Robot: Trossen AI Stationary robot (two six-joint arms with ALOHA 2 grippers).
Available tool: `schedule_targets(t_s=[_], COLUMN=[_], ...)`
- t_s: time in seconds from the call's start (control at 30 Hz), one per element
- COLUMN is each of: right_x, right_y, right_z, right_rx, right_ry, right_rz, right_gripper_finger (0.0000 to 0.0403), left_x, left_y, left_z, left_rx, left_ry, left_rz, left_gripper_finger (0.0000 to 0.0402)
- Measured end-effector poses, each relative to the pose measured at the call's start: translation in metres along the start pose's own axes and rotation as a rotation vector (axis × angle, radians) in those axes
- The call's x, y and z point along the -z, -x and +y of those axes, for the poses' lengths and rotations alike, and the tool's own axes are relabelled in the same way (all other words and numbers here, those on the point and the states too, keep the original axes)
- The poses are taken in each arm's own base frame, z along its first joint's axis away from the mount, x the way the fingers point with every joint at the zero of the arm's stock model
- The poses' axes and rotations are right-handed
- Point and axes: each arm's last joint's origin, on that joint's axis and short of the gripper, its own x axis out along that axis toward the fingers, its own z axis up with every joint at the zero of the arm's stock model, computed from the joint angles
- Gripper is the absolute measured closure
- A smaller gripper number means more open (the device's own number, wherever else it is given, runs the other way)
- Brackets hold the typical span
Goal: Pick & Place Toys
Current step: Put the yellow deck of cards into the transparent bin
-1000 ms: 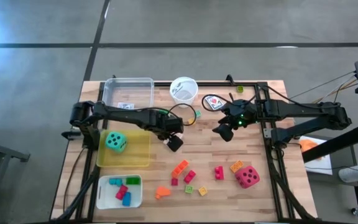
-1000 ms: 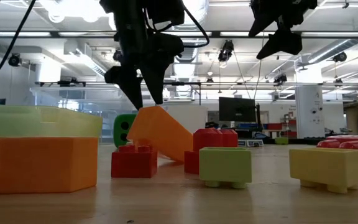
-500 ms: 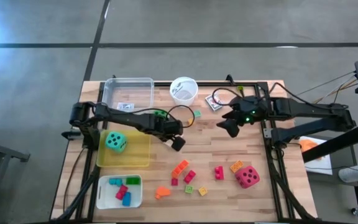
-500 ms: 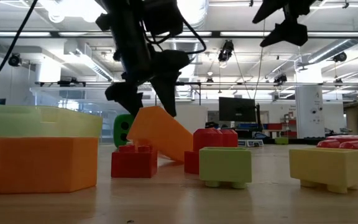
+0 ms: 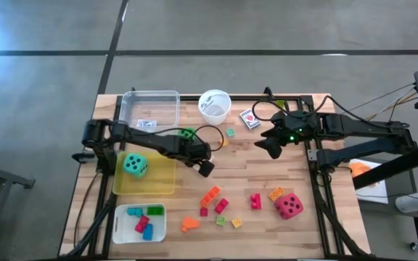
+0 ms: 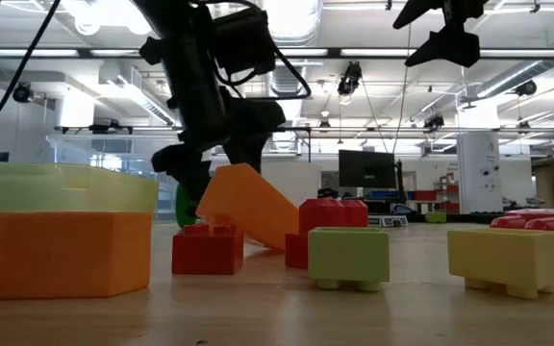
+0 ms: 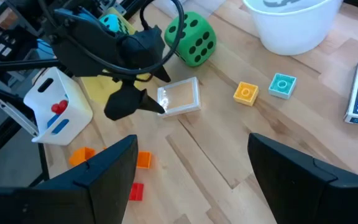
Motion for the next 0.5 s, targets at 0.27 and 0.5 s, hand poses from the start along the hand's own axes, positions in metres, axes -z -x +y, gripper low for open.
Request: schedule_targets(t_s=[0.27, 0.5], right_x=[0.0, 0.0], right_y=[0.0, 0.0], right_z=[0.0, 0.0], right_rx=[-0.005, -0.006], right_ry=[-0.005, -0.007], right_rz=[-0.004, -0.003], right_gripper_finger=[0.0106, 0.0106], left_x=[0.002, 0.0], left_y=[-0.012, -0.01], left_z=[-0.002, -0.004], left_rx=[-0.013, -0.027], left_ry=[-0.039, -0.041], left_rz=[0.007, 0.005], left_gripper_finger=[0.0045, 0.0045])
